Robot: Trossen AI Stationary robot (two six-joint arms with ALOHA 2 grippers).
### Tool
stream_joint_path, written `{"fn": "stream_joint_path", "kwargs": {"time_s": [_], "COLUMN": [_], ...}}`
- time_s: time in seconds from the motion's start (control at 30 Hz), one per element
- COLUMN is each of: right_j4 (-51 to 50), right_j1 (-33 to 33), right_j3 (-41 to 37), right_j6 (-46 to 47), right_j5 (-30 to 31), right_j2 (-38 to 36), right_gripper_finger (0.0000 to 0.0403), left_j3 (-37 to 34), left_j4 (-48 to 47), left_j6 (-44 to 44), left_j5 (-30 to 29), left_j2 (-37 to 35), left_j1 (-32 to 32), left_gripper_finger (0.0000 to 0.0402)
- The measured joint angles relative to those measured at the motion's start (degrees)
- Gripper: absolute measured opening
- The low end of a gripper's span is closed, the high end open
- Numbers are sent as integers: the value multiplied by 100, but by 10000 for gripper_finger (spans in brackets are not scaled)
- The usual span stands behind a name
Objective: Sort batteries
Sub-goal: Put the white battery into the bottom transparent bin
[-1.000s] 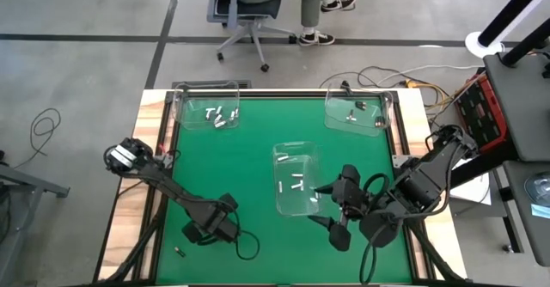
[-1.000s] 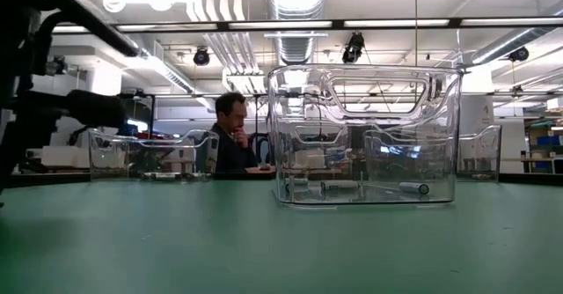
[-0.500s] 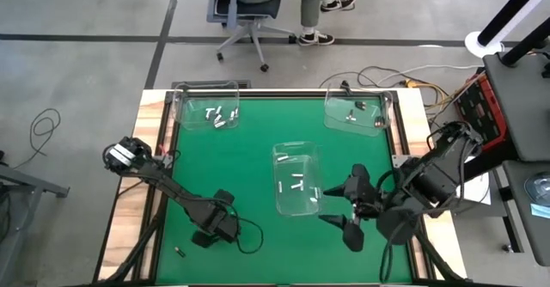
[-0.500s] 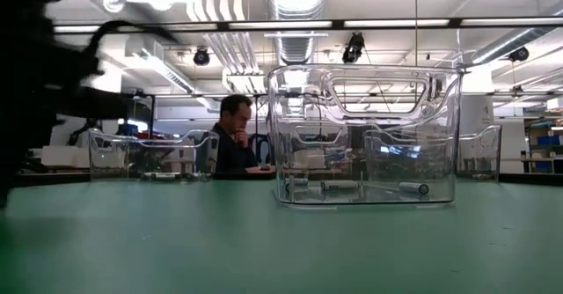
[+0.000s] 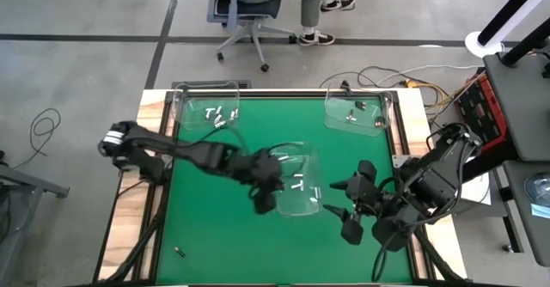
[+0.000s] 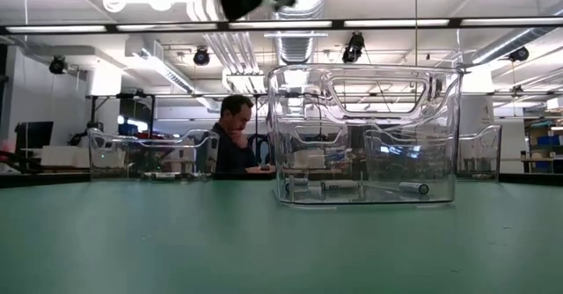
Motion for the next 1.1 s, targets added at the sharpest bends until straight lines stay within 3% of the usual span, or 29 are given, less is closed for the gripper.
{"fn": "stream_joint_path", "kwargs": {"time_s": [0.23, 0.4, 0.5, 0.8, 1.1], "right_j4": [-474, -742, -958, -1074, -1116], "right_j1": [29, 29, 40, 94, 74], "right_j3": [135, 142, 140, 133, 133], "right_j6": [347, 706, 1017, 1132, 1020], "right_j5": [-290, -1184, -1417, -1452, -1401], "right_j2": [-106, -155, -164, -151, -151], "right_gripper_finger": [234, 231, 235, 251, 268], "left_j3": [1604, 2641, 3050, 3655, 3437], "left_j4": [-616, -1246, -1630, -2040, -1975], "left_j6": [986, 1312, 1319, 1351, 1282], "left_j5": [606, 831, 807, 777, 776], "left_j2": [1480, 2591, 3161, 4247, 4345], "left_j1": [730, 909, 933, 920, 897], "left_gripper_finger": [10, 10, 10, 10, 11]}}
